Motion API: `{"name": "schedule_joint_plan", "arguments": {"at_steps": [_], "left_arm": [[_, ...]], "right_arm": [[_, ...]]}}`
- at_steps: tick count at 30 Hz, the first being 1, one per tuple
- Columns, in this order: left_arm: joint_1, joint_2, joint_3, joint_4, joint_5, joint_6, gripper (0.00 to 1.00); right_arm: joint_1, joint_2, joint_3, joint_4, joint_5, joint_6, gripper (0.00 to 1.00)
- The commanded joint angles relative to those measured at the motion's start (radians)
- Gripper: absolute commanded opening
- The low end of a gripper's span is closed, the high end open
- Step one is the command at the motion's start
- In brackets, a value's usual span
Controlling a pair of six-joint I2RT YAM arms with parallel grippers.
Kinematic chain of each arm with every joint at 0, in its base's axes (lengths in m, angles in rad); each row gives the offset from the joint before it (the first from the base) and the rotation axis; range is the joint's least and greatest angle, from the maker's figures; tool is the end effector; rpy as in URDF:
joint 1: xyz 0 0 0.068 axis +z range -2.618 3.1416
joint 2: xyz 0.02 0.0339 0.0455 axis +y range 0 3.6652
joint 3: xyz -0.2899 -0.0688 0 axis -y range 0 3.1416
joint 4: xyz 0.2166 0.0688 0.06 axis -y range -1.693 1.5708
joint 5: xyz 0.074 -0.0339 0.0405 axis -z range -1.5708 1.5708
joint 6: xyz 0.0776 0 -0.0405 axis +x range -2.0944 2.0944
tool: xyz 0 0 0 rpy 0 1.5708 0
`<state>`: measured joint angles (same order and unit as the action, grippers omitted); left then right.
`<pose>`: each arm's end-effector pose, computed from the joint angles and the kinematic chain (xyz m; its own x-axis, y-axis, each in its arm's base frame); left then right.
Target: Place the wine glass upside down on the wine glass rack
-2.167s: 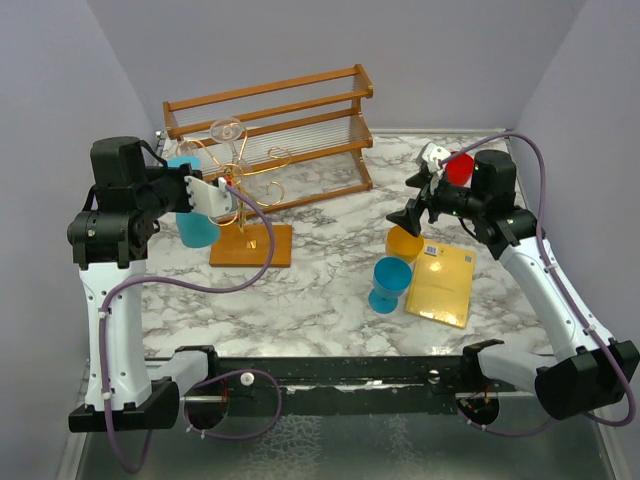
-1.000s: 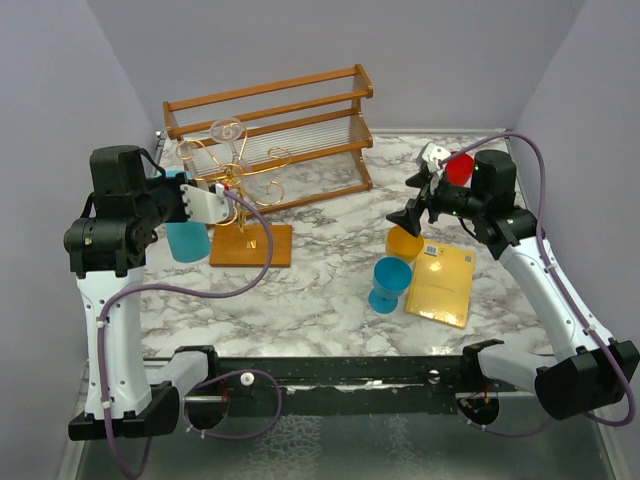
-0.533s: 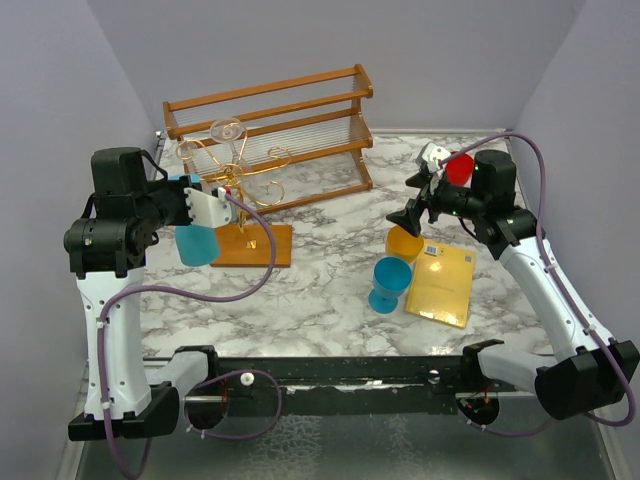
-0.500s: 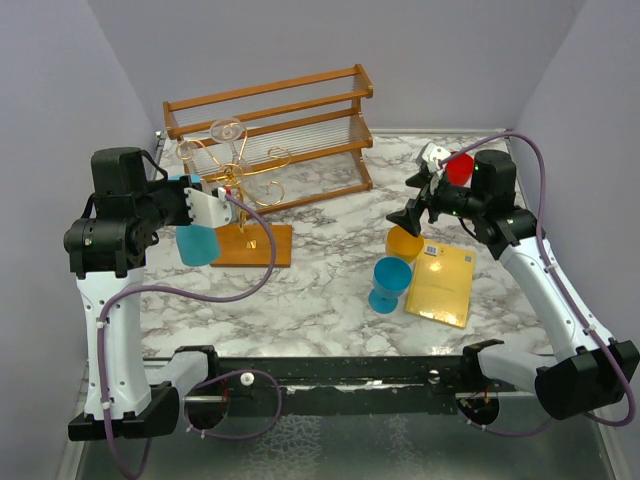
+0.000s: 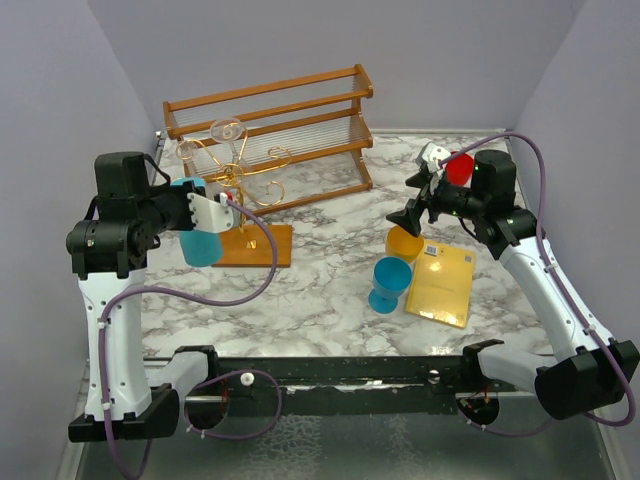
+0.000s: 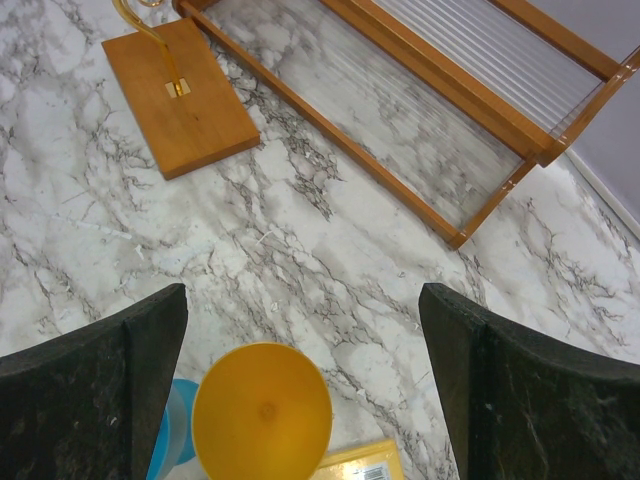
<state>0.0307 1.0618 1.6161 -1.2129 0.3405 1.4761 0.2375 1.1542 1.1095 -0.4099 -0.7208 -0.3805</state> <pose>0.1484 -0.0214 0.4416 0.1762 0.9442 -0.2782 0.6312 0.1086 0.7680 0.2218 0.1064 0.3708 -0.1166 -0.3153 -0.9418 -0.8577 0.5101 -0.0646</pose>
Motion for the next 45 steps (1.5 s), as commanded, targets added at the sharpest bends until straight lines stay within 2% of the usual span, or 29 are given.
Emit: {"name": "schedule_joint_plan", "arguments": {"at_steps": [1, 11, 23, 33, 37, 44, 45], "left_arm": [[-0.003, -0.020, -0.021, -0.038, 0.061, 0.006, 0.14], [-0.003, -0.021, -0.014, -0.065, 0.070, 0.003, 0.24], [-0.004, -0.013, 0.036, -0.120, 0.078, 0.015, 0.30], [-0.005, -0.025, 0.039, -0.170, 0.118, 0.030, 0.43], [-0.005, -0.021, 0.069, -0.194, 0.155, 0.031, 0.53], [-0.004, -0.020, 0.108, -0.161, 0.269, -0.063, 0.80], [-0.005, -0.021, 0.109, -0.145, 0.287, -0.088, 0.87]], "right_arm": [[0.003, 0.004, -0.007, 0.027, 0.006, -0.013, 0.99], [0.003, 0.006, 0.003, 0.020, 0.019, -0.014, 0.99], [0.003, -0.003, 0.056, -0.114, 0.177, -0.104, 0.98], [0.003, 0.045, 0.115, -0.300, 0.279, -0.163, 0.89], [0.004, 0.073, 0.128, -0.366, 0.322, -0.166, 0.84], [0.008, 0.136, 0.148, -0.463, 0.339, -0.155, 0.67], [0.009, 0.145, 0.149, -0.471, 0.344, -0.154, 0.64]]}}
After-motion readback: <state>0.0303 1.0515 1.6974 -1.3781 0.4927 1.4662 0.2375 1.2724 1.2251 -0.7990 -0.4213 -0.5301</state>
